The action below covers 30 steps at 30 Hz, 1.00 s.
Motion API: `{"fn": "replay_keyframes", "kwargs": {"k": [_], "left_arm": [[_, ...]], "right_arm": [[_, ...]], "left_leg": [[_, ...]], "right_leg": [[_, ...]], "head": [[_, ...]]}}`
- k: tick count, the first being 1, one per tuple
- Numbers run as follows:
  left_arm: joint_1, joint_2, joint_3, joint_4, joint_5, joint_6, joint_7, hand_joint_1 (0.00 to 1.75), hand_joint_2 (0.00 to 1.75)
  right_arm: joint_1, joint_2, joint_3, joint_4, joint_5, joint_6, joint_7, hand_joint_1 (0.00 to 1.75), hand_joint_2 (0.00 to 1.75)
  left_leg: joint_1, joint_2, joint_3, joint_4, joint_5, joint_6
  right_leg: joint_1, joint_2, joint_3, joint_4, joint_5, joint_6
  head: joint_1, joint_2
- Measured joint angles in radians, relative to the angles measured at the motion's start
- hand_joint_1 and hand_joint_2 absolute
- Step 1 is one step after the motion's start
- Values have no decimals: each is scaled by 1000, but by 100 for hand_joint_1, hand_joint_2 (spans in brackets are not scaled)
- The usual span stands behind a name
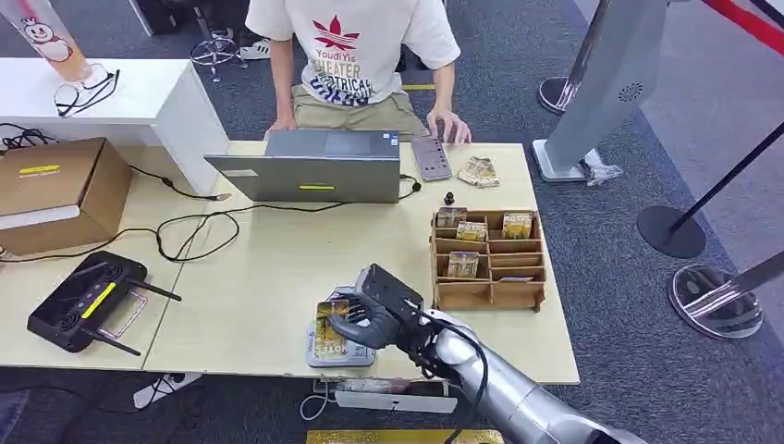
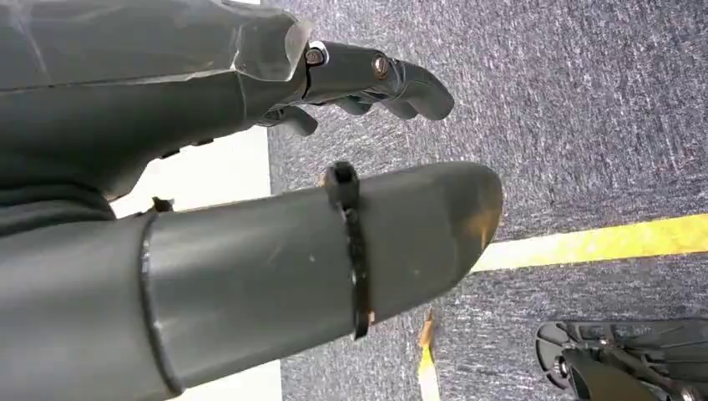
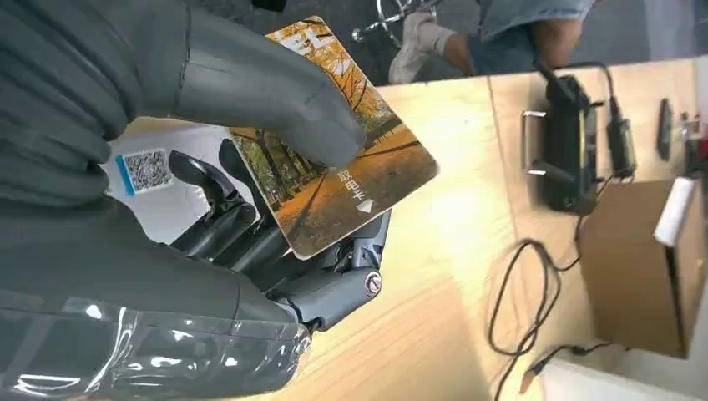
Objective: Pass the card to the sensor for recognition and then transmit it.
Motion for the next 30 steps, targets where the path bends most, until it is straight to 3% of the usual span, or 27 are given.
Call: {"fn": "replay_keyframes", "kwargs": {"k": [13, 30], "left_arm": [[-10, -10, 0, 0, -19, 2, 3, 0, 0], [-13, -10, 0, 0, -28, 1, 4, 0, 0]], "right_arm": [[-18, 35, 8, 146, -3, -53, -41, 175, 175], [-26, 49, 8, 218, -19, -73, -50, 175, 175]], "left_leg": [[0, 0, 0, 0, 0, 0], [0, 0, 0, 0, 0, 0]], "right_leg": [[0, 0, 0, 0, 0, 0], [0, 0, 0, 0, 0, 0]], "head": [[0, 0], [0, 0]]}}
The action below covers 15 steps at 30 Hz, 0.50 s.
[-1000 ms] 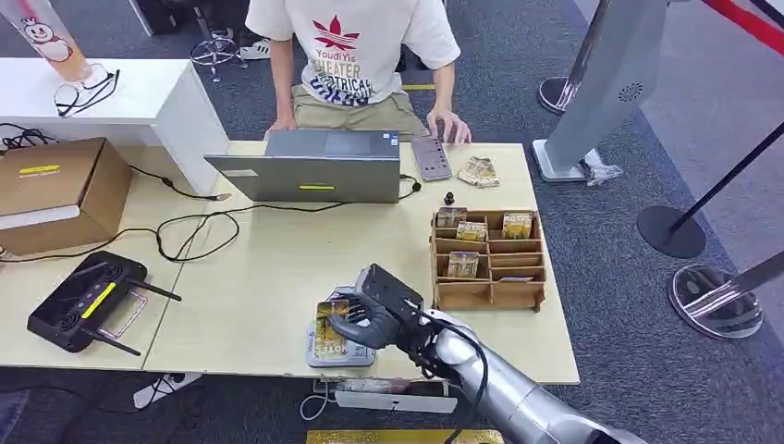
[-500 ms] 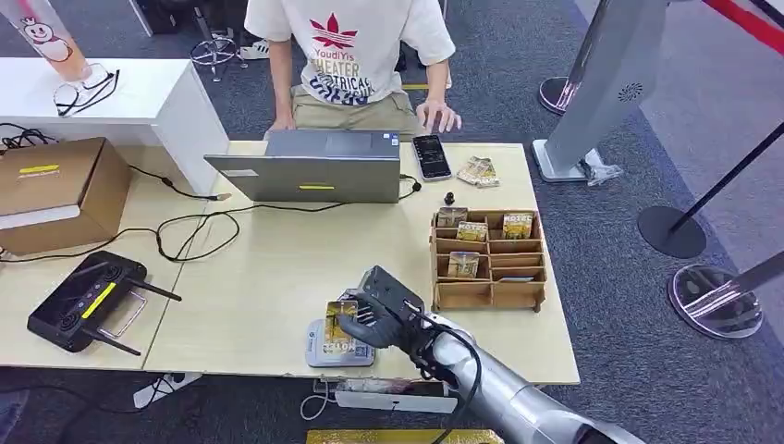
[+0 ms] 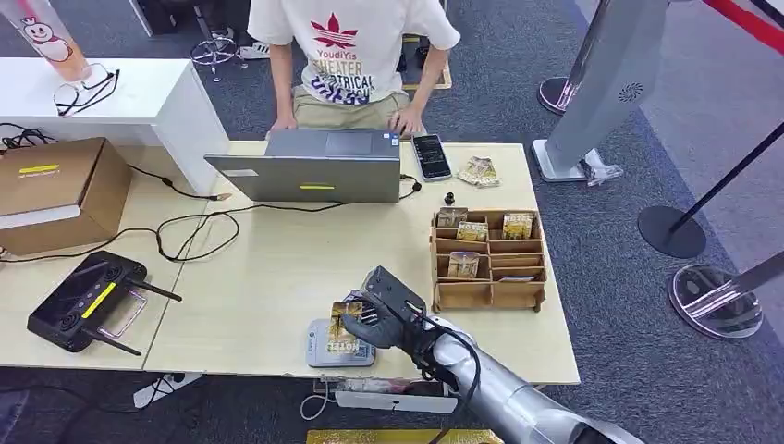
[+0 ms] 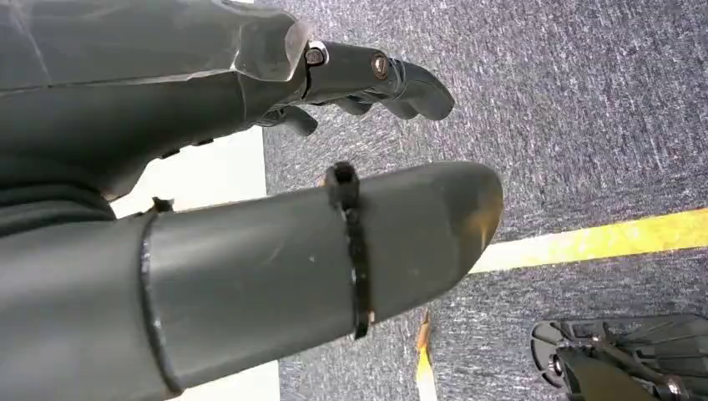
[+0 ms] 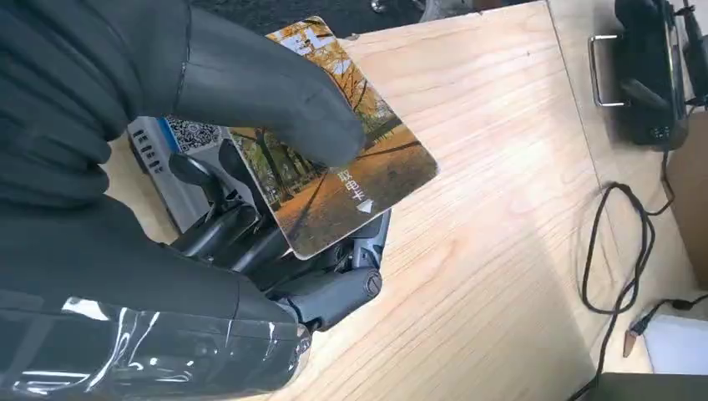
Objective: Pass the card to the sensor for recognition and then transmit it.
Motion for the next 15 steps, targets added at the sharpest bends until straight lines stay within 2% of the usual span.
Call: {"fn": "replay_keyframes", "kwargs": {"k": [15], "left_arm": [[0, 0, 0, 0, -9, -5, 8, 0, 0]], "right_arm": [[-36, 8, -12, 11, -28, -44, -23, 175, 175]], "left_leg": [[0, 0, 0, 0, 0, 0]], "right_leg": [[0, 0, 0, 0, 0, 0]], "head": [[0, 0]]}}
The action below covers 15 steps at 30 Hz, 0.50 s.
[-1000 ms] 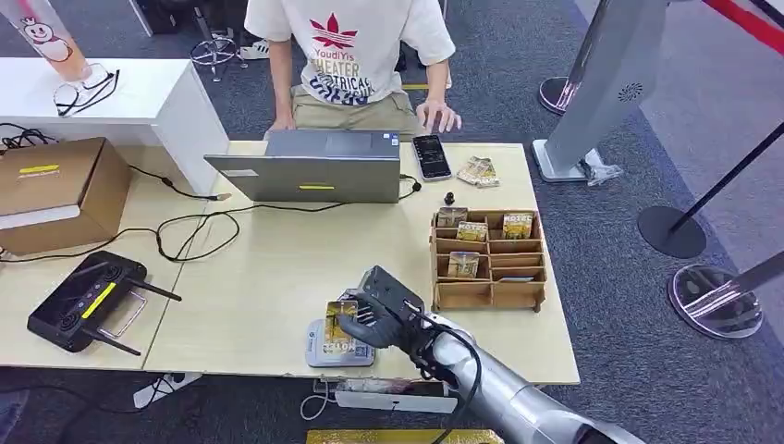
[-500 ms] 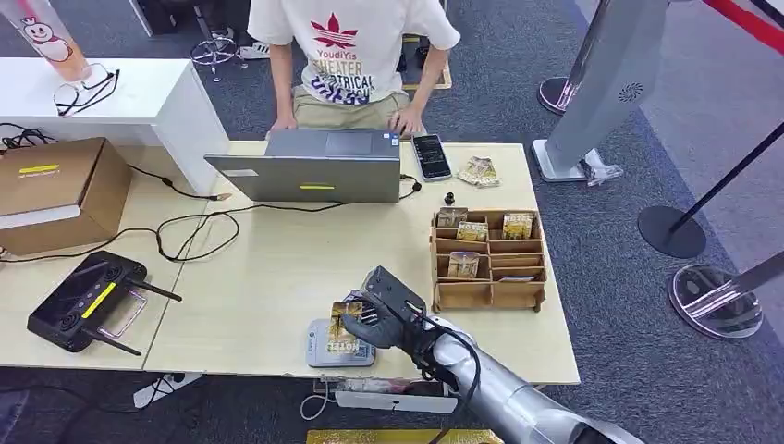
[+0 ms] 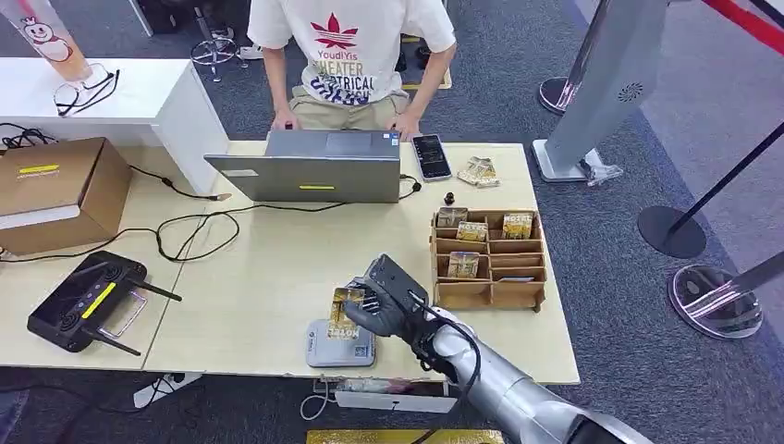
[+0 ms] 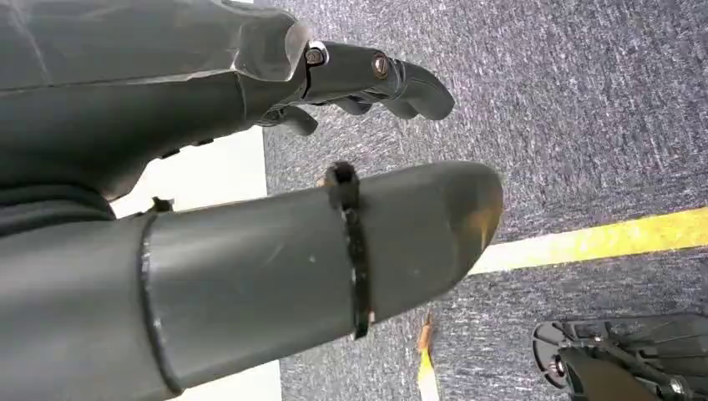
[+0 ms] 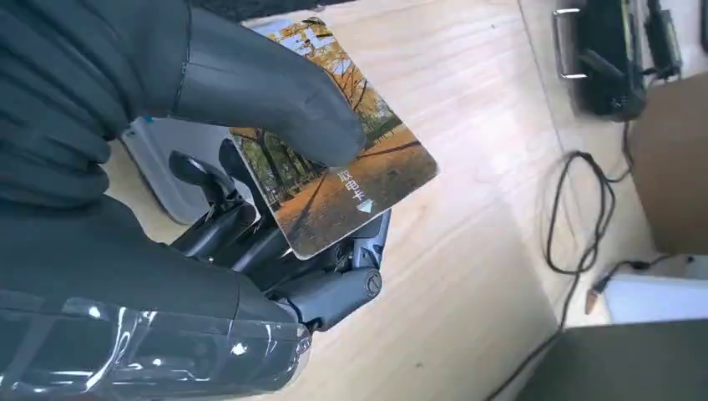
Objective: Pass the card to the sensor for recognition and then transmit it.
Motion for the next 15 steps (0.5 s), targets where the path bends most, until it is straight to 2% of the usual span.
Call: {"fn": "replay_keyframes", "kwargs": {"k": [15], "left_arm": [[0, 1, 0, 0, 1, -8, 3, 0, 0]], "right_arm": [[-18, 3, -51, 1, 15, -60, -2, 175, 175]], "left_leg": [[0, 0, 0, 0, 0, 0]], "right_leg": [[0, 0, 0, 0, 0, 0]], "head": [[0, 0]]}}
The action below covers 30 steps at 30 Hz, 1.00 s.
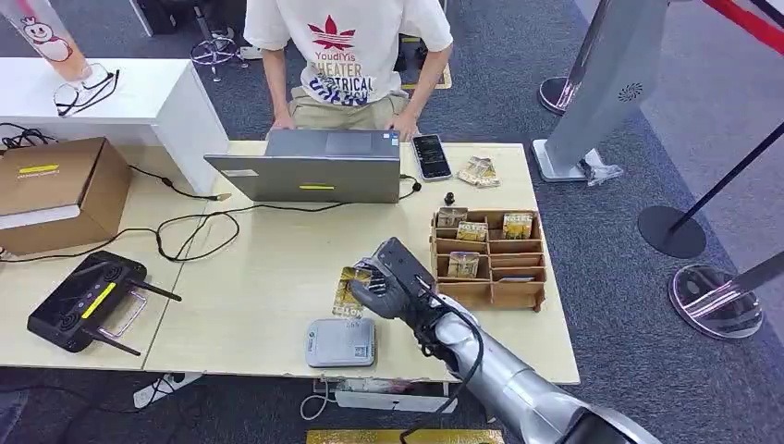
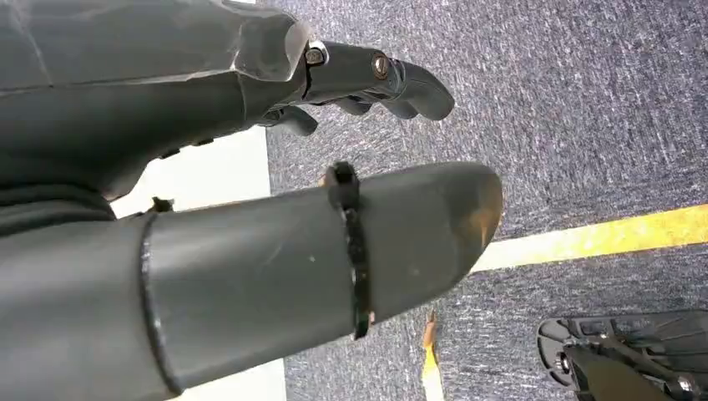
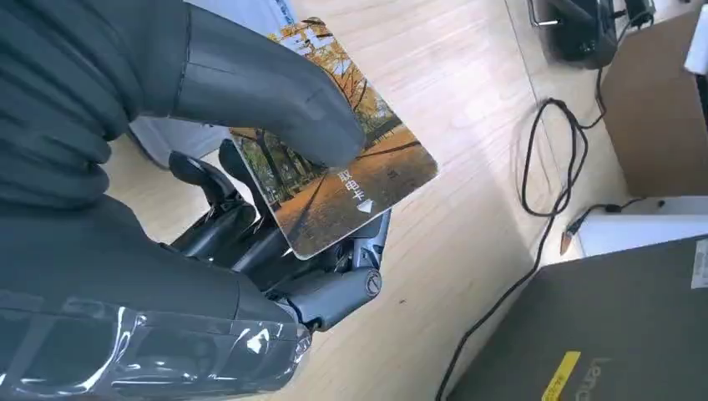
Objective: Pass the card to the sensor for recognition and then transmit it.
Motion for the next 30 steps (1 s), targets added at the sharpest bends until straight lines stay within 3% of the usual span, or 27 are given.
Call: {"fn": "replay_keyframes", "kwargs": {"k": [8, 30], "left_arm": [[0, 0, 0, 0, -3, 0, 0, 0, 0], [0, 0, 0, 0, -13, 0, -3, 0, 0]], "right_arm": [[1, 0, -18, 13, 23, -7, 8, 175, 175], [10, 16, -12, 101, 73, 76, 45, 175, 175]], "left_leg": [[0, 0, 0, 0, 0, 0], [0, 0, 0, 0, 0, 0]], "right_leg": [[0, 0, 0, 0, 0, 0], [0, 0, 0, 0, 0, 0]], "head": [[0, 0], [0, 0]]}}
